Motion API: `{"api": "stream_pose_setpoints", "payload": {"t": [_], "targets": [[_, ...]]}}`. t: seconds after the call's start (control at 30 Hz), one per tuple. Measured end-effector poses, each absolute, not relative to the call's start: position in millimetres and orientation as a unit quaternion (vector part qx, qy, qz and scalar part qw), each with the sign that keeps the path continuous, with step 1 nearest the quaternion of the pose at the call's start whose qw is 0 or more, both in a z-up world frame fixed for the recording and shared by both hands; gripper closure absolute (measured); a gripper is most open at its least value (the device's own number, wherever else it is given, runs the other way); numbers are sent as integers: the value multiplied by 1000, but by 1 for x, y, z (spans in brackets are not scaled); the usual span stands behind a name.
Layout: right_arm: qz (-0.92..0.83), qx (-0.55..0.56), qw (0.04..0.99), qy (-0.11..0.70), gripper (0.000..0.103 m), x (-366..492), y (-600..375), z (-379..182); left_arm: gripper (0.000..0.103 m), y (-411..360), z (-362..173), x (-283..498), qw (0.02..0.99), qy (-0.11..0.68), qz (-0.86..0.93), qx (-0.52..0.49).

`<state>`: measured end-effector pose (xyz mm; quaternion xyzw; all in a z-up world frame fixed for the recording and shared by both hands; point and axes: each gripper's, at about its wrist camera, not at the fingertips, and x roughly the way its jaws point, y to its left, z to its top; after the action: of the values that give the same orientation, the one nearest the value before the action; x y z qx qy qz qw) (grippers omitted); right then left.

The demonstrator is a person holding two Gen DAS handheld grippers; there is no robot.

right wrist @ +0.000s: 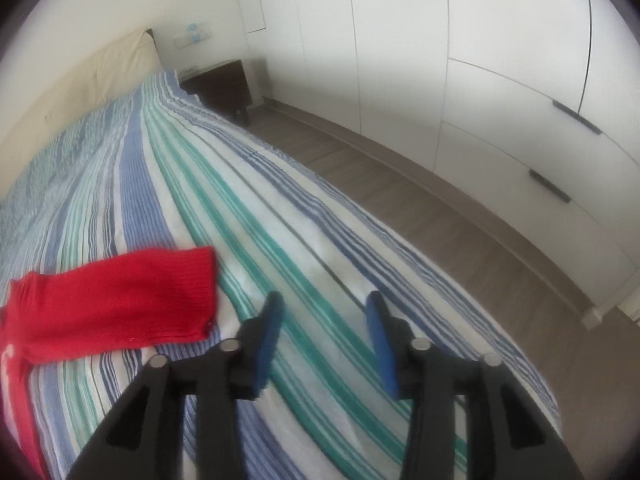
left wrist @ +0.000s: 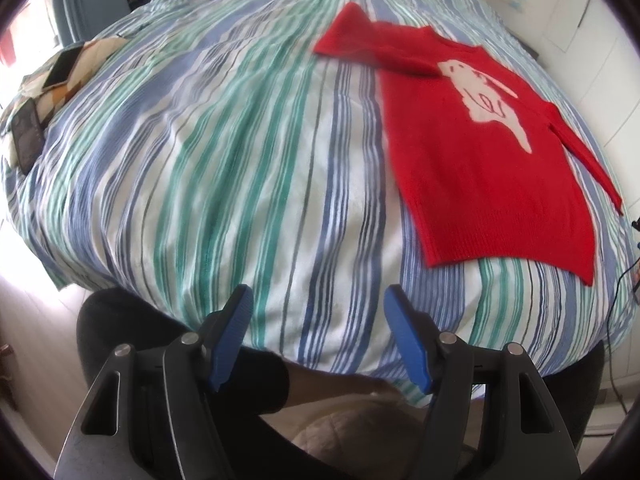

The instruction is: Fold small clothes

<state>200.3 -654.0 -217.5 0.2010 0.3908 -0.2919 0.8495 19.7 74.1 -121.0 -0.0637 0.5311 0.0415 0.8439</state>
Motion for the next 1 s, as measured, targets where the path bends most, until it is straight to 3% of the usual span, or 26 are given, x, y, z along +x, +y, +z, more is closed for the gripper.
{"api": "stream_pose_setpoints", "payload": {"t": [0.03,0.2,0.4,0.5,0.57,0.87,1.0], "targets": [[-301,197,852,381,37,191,-654,-212,33,75,-121,20,844,531,43,-61],[-268,189,877,351,37,162,-621,-183,32,85,-111,32,852,518,48,-57],[-141,128,928,319,31,145,-509,-147,24,91,-64,69,885,462,37,-40],[-67,110,940,316,30,137,-449,-145,14,77,-39,96,903,430,4,-10],[-25,99,940,325,30,130,-413,-155,13,63,-29,120,906,423,-33,16],[51,79,921,378,30,116,-341,-202,14,5,-34,279,863,481,-143,54],[47,65,925,372,30,102,-334,-199,27,-17,-66,331,846,510,-115,103]]}}
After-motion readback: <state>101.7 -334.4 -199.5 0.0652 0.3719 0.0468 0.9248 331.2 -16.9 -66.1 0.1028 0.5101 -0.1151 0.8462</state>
